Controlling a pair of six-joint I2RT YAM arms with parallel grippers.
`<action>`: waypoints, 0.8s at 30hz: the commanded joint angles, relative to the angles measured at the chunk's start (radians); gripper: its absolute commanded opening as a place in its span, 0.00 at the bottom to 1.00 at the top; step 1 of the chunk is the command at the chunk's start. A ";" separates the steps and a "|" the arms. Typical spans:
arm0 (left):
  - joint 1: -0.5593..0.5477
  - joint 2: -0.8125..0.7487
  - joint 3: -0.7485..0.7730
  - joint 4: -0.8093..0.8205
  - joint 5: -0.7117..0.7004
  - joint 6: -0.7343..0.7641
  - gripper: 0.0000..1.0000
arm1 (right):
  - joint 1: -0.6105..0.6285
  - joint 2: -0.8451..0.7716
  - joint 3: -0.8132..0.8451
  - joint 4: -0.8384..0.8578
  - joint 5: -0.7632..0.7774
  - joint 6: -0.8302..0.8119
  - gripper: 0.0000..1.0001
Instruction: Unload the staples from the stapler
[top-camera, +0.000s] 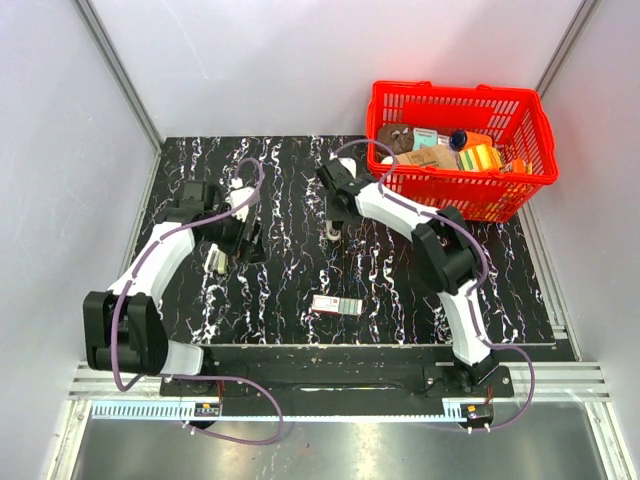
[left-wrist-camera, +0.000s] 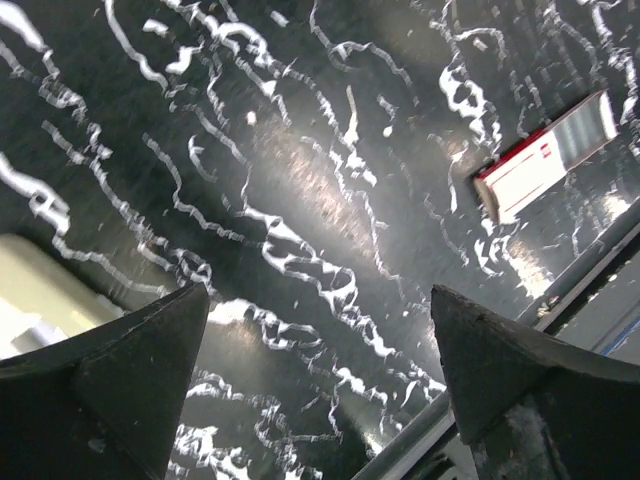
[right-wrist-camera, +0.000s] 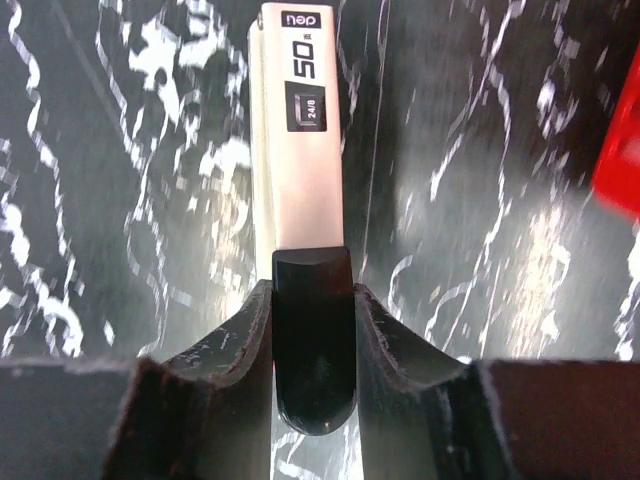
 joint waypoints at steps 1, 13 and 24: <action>-0.037 0.058 -0.012 0.203 0.127 -0.136 0.99 | 0.029 -0.248 -0.174 0.144 -0.153 0.188 0.00; -0.163 0.179 -0.063 0.380 0.242 -0.247 0.99 | 0.133 -0.419 -0.351 0.327 -0.135 0.362 0.00; -0.175 0.244 -0.065 0.415 0.292 -0.239 0.85 | 0.187 -0.465 -0.454 0.445 -0.138 0.465 0.00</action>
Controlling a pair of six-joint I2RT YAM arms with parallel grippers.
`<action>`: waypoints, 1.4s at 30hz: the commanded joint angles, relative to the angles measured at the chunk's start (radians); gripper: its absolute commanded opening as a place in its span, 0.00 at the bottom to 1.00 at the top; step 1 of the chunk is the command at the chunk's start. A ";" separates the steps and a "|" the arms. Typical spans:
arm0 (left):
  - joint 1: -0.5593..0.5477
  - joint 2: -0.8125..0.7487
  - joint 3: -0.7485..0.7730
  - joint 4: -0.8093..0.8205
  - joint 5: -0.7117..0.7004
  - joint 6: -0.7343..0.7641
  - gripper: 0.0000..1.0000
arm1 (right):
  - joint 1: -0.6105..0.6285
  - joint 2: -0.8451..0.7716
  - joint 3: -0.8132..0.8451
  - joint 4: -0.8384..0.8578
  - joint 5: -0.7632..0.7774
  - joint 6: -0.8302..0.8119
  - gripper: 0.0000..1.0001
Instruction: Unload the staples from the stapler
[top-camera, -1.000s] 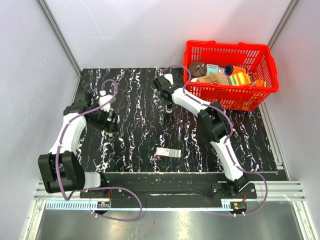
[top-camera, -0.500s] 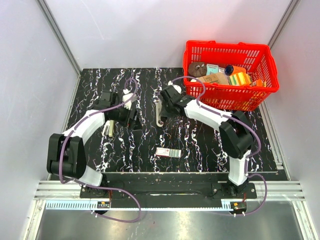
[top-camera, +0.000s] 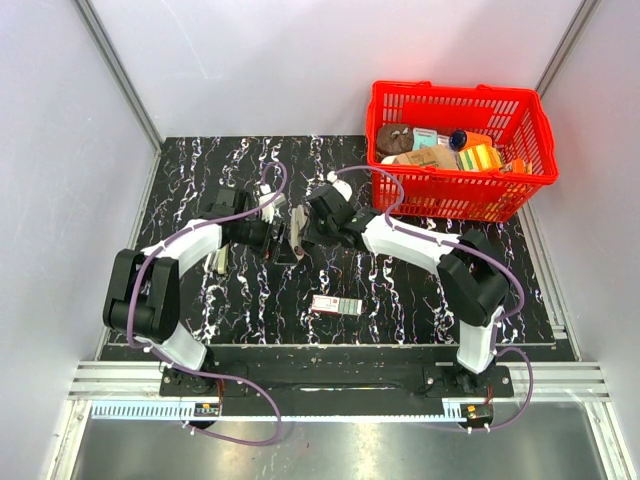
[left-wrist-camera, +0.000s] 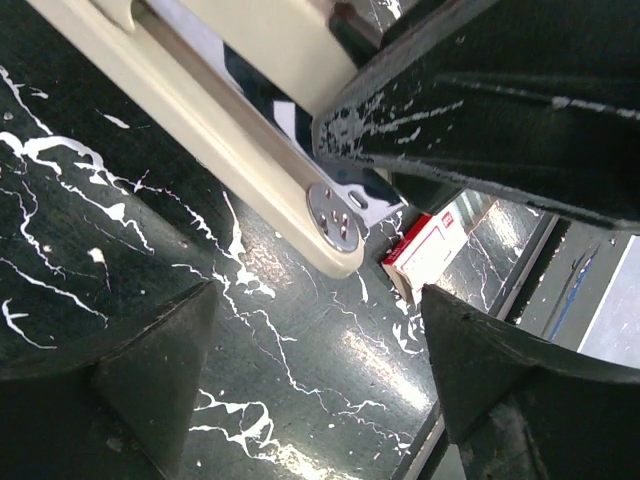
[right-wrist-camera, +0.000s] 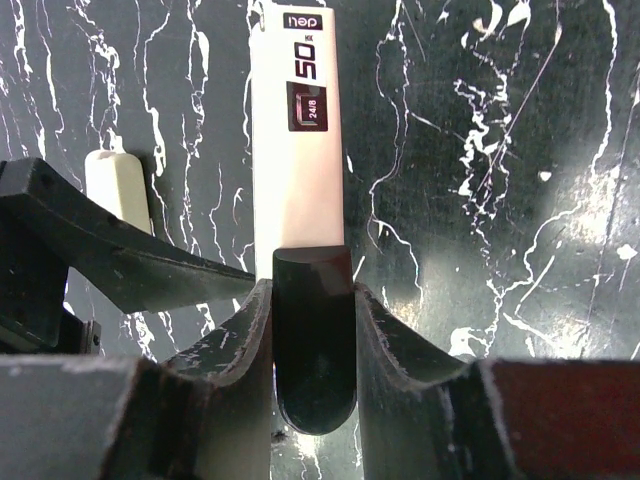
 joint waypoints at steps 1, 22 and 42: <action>-0.002 0.024 0.007 0.051 0.072 0.010 0.82 | 0.021 -0.113 -0.021 0.139 0.020 0.068 0.00; 0.036 0.059 0.034 -0.015 0.136 0.098 0.44 | 0.067 -0.142 -0.099 0.255 -0.036 0.175 0.00; 0.088 -0.053 0.038 -0.042 -0.224 0.388 0.00 | 0.018 -0.137 -0.214 0.240 -0.280 -0.038 0.00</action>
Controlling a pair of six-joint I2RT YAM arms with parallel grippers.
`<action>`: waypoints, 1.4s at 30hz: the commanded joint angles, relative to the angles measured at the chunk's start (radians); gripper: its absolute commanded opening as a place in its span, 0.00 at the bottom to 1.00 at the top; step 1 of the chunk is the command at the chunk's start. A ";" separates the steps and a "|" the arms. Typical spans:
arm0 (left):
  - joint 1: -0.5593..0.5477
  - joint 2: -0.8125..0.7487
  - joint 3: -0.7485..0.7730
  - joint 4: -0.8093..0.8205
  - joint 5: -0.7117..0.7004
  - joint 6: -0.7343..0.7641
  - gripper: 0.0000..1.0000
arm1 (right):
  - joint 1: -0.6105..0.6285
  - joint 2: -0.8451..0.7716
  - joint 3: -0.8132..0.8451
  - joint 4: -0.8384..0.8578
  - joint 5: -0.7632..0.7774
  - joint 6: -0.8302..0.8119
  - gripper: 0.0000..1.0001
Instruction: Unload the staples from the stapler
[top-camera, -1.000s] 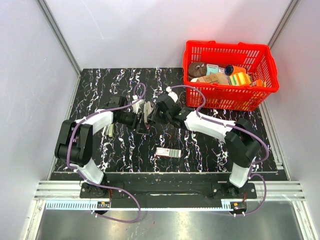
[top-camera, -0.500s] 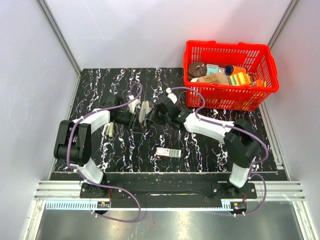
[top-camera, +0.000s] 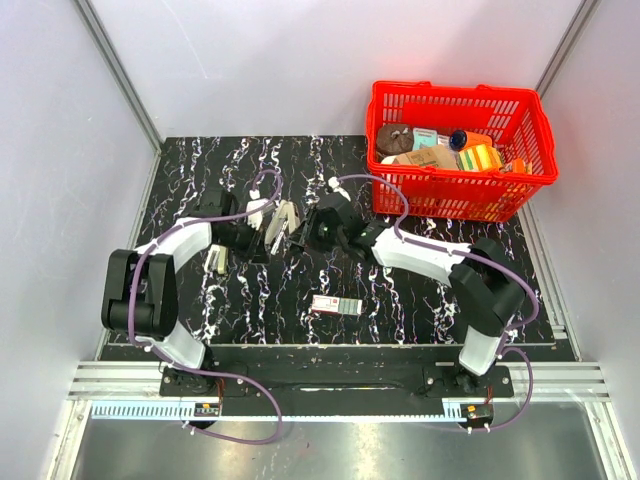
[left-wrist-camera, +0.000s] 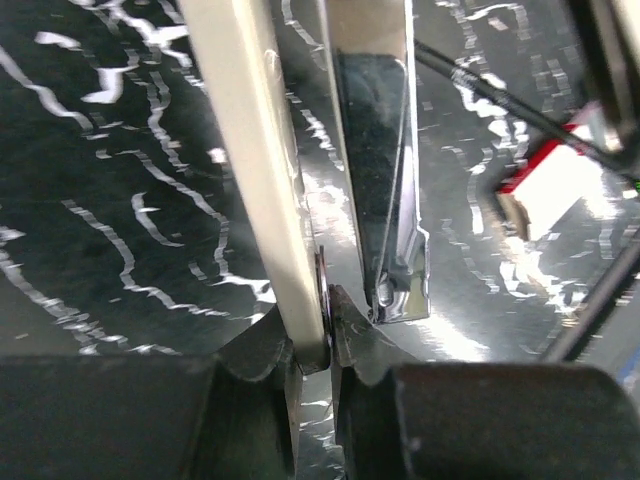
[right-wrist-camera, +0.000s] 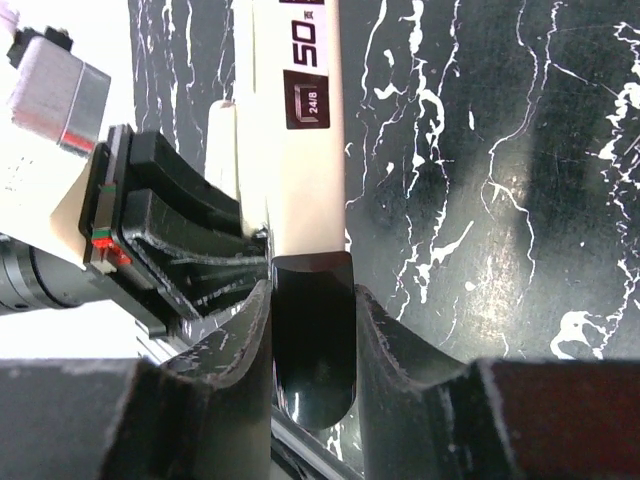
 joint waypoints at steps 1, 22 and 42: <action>-0.013 -0.086 0.024 0.123 -0.200 0.162 0.00 | -0.024 -0.054 -0.059 -0.002 -0.160 -0.170 0.00; -0.292 -0.154 -0.323 0.710 -0.926 0.615 0.00 | -0.141 -0.149 -0.149 -0.206 -0.136 -0.474 0.00; -0.400 -0.091 -0.378 0.910 -1.055 0.743 0.00 | -0.211 -0.219 -0.178 -0.244 -0.128 -0.497 0.00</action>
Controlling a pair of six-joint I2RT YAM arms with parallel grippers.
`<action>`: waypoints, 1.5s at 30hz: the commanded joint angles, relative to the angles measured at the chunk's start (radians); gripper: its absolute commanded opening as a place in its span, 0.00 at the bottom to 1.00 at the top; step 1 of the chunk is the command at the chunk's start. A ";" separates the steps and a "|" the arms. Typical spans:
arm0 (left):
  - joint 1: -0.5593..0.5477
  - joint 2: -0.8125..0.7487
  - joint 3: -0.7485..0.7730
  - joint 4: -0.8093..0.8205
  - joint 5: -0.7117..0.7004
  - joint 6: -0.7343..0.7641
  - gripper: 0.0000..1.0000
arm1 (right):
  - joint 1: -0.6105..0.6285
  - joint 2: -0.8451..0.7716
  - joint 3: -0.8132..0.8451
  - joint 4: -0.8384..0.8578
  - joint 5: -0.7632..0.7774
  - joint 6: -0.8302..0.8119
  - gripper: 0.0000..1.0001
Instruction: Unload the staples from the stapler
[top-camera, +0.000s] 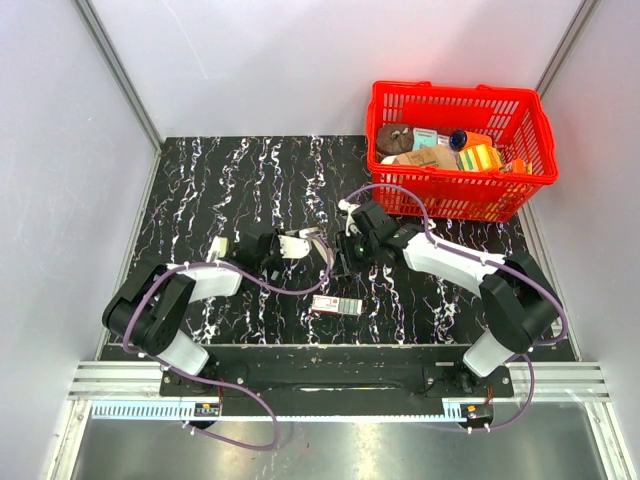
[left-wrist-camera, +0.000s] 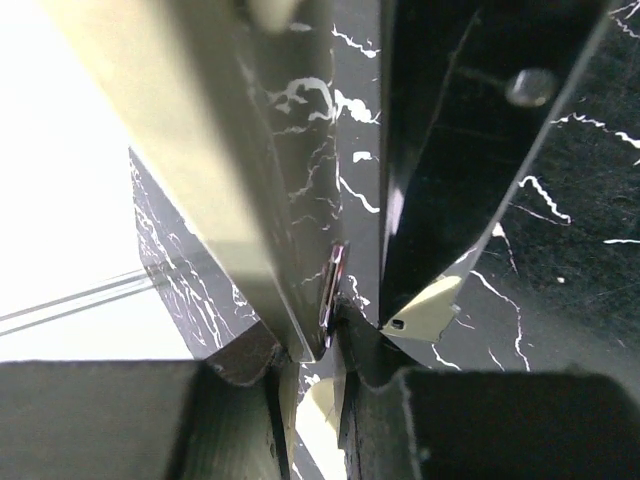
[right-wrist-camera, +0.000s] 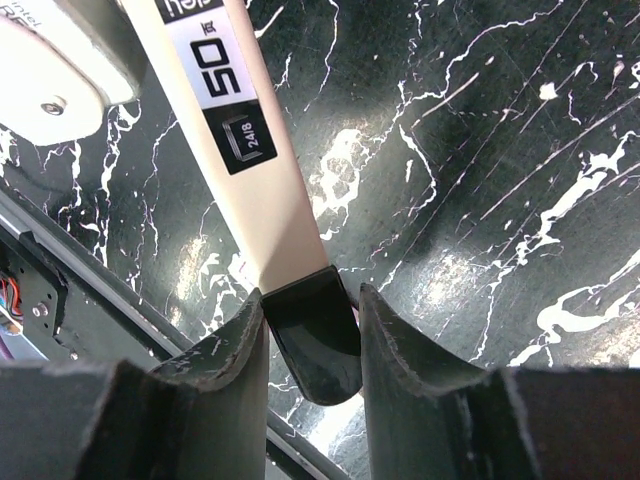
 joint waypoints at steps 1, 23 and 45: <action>-0.030 -0.037 0.039 -0.060 -0.076 -0.011 0.00 | -0.061 -0.041 0.031 0.033 0.143 0.109 0.00; 0.073 0.037 0.487 -0.871 0.896 -0.722 0.36 | -0.057 0.111 0.271 0.206 0.162 0.370 0.00; 0.492 -0.150 0.462 -1.077 0.977 -0.638 0.48 | -0.022 0.413 0.657 0.045 0.488 0.063 0.00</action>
